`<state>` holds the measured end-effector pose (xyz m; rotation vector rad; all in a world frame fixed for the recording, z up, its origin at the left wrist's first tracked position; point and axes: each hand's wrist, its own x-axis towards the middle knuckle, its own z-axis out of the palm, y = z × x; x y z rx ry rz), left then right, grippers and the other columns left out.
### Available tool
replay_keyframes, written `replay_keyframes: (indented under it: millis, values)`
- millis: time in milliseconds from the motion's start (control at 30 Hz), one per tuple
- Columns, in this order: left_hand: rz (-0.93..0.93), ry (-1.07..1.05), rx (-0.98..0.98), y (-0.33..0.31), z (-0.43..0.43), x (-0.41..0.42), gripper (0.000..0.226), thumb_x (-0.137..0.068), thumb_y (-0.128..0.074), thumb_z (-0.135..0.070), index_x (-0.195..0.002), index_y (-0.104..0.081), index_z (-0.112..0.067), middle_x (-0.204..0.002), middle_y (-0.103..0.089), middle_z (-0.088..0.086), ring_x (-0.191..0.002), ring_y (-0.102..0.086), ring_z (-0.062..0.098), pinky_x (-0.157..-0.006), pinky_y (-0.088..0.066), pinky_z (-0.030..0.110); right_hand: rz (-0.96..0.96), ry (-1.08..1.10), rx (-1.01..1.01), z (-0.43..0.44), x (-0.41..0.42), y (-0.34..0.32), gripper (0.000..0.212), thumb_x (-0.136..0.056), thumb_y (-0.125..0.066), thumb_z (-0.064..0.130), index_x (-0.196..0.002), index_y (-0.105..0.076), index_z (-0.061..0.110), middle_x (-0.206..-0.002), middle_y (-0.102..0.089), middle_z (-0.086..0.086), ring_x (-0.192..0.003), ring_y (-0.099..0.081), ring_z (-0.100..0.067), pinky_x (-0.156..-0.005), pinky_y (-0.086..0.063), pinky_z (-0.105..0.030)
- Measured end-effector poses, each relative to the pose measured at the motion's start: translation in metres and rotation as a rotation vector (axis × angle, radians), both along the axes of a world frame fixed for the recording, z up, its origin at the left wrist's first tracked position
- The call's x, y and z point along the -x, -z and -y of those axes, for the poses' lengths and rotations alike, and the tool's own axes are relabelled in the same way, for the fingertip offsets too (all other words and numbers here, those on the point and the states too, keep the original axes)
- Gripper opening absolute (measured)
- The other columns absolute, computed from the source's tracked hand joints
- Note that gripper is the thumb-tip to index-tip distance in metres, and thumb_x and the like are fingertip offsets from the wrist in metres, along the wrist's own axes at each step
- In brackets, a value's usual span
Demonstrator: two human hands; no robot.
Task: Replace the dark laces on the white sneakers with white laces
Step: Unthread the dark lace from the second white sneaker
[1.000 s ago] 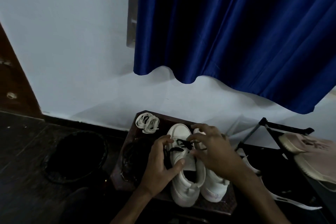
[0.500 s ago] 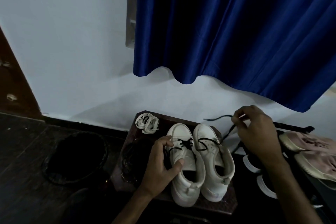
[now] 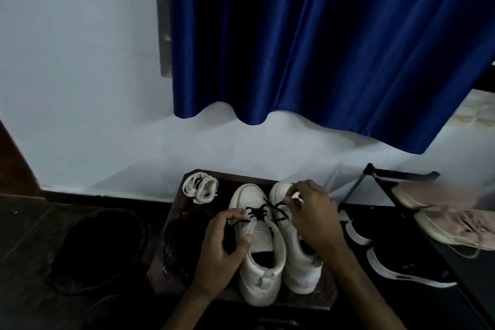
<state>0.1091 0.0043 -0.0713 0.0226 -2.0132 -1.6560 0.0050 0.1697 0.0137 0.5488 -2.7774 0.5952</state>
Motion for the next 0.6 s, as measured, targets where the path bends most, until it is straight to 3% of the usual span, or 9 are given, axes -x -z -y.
replay_keyframes:
  millis: [67, 133, 233, 333, 433, 600]
  values:
    - [0.024, 0.004, 0.000, -0.005, -0.001, -0.001, 0.043, -0.079, -0.063, -0.038, -0.120, -0.055, -0.027, -0.121, -0.060, -0.011, -0.121, -0.054, 0.016, -0.097, -0.042, 0.020, -0.013, -0.074, 0.095, 0.002, -0.008, -0.001, 0.011, -0.087, -0.064, 0.034, -0.096, -0.058, 0.029, -0.103, -0.056, 0.009, -0.099, -0.056, -0.020, -0.082, -0.049, -0.044]
    - [0.051, 0.002, 0.031, -0.017, -0.004, -0.001, 0.045, -0.077, -0.061, -0.033, -0.121, -0.053, -0.030, -0.121, -0.059, -0.014, -0.120, -0.055, 0.012, -0.096, -0.044, 0.021, 0.006, -0.163, 0.147, 0.002, -0.020, -0.004, 0.013, -0.084, -0.057, 0.046, -0.088, -0.056, 0.034, -0.093, -0.054, 0.016, -0.095, -0.054, -0.011, -0.087, -0.047, -0.043]
    - [0.054, -0.040, 0.279, -0.041, -0.009, 0.004, 0.039, -0.075, -0.057, -0.034, -0.113, -0.056, -0.035, -0.113, -0.058, -0.022, -0.110, -0.055, -0.001, -0.088, -0.044, 0.017, 0.042, -0.133, -0.005, -0.001, -0.041, 0.001, 0.029, -0.077, -0.046, 0.064, -0.080, -0.051, 0.036, -0.086, -0.052, 0.020, -0.098, -0.051, -0.005, -0.093, -0.038, -0.042]
    - [0.114, -0.083, 0.629, -0.056, -0.010, 0.015, 0.027, -0.079, -0.061, -0.032, -0.106, -0.057, -0.036, -0.105, -0.060, -0.020, -0.094, -0.059, 0.001, -0.079, -0.048, 0.027, -0.112, -0.026, -0.076, -0.001, -0.056, 0.020, 0.026, -0.081, -0.050, 0.056, -0.079, -0.051, 0.030, -0.085, -0.061, 0.014, -0.096, -0.058, -0.016, -0.092, -0.038, -0.047]
    - [0.260, -0.113, 0.897, -0.064, -0.015, 0.022, 0.022, -0.084, -0.056, -0.033, -0.106, -0.057, -0.036, -0.109, -0.059, -0.016, -0.099, -0.060, 0.008, -0.080, -0.046, 0.033, -0.180, 0.082, -0.006, 0.003, -0.058, 0.033, 0.027, -0.084, -0.060, 0.050, -0.076, -0.060, 0.024, -0.085, -0.068, 0.009, -0.099, -0.062, -0.020, -0.094, -0.034, -0.043]
    - [0.364, -0.249, 1.124, -0.067, -0.026, 0.032, 0.014, -0.083, -0.060, -0.032, -0.096, -0.063, -0.030, -0.098, -0.064, -0.009, -0.091, -0.064, 0.015, -0.074, -0.043, 0.035, -0.245, 0.069, 0.071, 0.002, -0.058, 0.034, 0.029, -0.081, -0.064, 0.047, -0.064, -0.057, 0.025, -0.069, -0.064, 0.009, -0.090, -0.063, -0.019, -0.094, -0.032, -0.039]
